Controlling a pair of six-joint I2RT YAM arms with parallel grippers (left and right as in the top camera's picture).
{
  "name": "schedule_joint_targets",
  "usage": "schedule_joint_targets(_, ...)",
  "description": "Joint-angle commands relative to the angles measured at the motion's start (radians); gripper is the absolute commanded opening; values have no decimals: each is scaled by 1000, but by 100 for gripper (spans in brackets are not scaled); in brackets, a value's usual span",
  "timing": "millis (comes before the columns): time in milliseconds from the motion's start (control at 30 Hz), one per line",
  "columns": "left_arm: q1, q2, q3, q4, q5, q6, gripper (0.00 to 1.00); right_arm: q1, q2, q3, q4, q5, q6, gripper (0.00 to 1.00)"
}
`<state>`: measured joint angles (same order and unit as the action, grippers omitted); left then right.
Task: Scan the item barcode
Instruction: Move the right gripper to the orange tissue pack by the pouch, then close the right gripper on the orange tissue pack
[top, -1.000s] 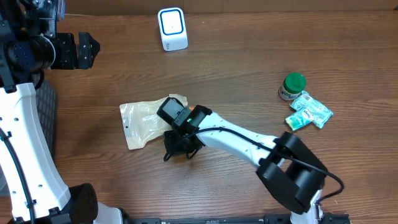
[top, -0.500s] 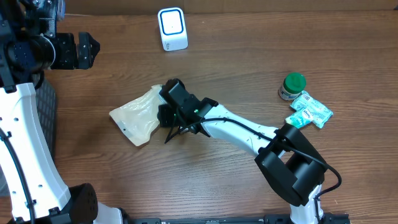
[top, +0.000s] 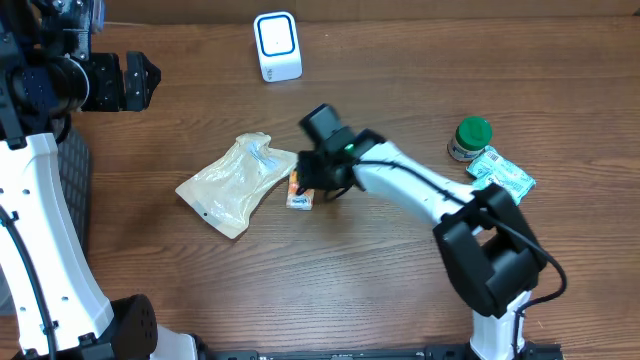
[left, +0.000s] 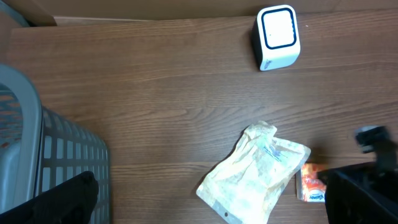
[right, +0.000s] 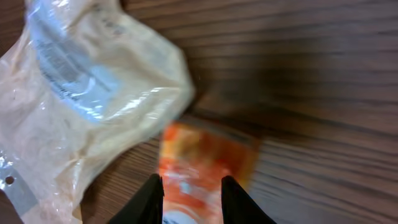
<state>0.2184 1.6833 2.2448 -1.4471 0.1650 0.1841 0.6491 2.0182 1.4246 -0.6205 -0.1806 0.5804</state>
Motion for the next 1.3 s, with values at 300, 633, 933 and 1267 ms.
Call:
schedule_joint_targets(300, 3, -3, 0, 2, 11, 14, 99, 66, -21, 16, 15, -108, 29, 6)
schedule_joint_targets(633, 6, -3, 0, 2, 11, 14, 99, 105, 85, 15, 32, -82, 123, 4)
schedule_joint_targets(933, 5, -3, 0, 2, 11, 14, 99, 6, 73, 19, -91, -82, 118, 4)
schedule_joint_targets(1267, 4, -3, 0, 2, 11, 14, 99, -152, 27, 33, -167, 16, 31, 4)
